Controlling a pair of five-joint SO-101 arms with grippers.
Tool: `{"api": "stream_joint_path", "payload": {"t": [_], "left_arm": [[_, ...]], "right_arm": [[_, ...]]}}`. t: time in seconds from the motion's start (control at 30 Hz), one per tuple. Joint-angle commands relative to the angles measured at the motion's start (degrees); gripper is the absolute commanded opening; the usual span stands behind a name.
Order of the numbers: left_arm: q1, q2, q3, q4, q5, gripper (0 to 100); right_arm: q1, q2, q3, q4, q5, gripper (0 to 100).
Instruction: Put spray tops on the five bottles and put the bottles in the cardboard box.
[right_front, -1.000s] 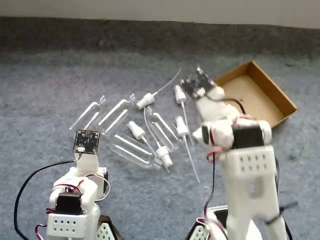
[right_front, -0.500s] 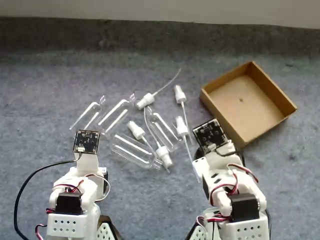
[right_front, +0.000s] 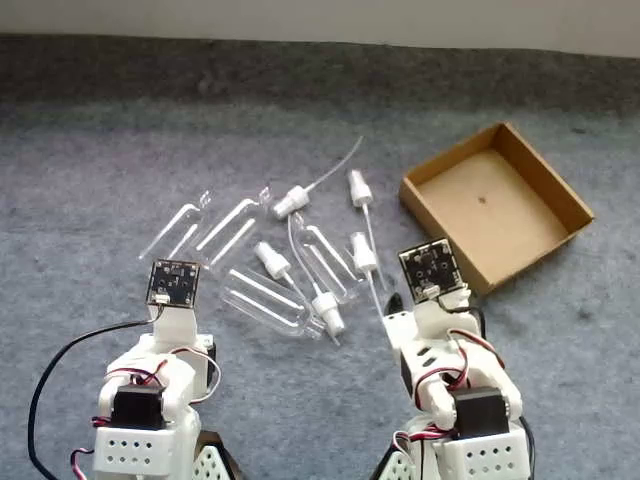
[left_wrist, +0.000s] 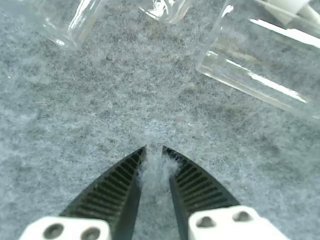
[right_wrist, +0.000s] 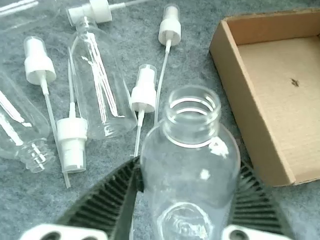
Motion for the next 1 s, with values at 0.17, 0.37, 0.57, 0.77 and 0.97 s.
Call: {"api": "stream_joint_path", "payload": {"t": [0.17, 0.37, 0.57, 0.77, 0.97], "left_arm": [[-0.57, -0.04, 1.10, 0.18, 0.44, 1], [-1.19, -0.13, 1.10, 0.18, 0.26, 1], [-11.21, -0.22, 0.57, -5.19, 0.26, 1], [-27.82, -0.22, 1.01, -17.93, 0.26, 1], [-31.25, -0.22, -2.77, -20.31, -6.68, 1]], "right_arm": [[1.54, -0.66, 8.04, -11.74, -0.70, 22.4], [1.54, -0.66, 10.33, -12.53, -0.70, 22.4], [1.54, -0.66, 10.86, -12.62, -0.70, 22.4], [1.54, -0.66, 10.86, -12.62, -0.70, 22.4], [1.45, -0.66, 10.95, -12.62, -0.70, 22.4]]}}
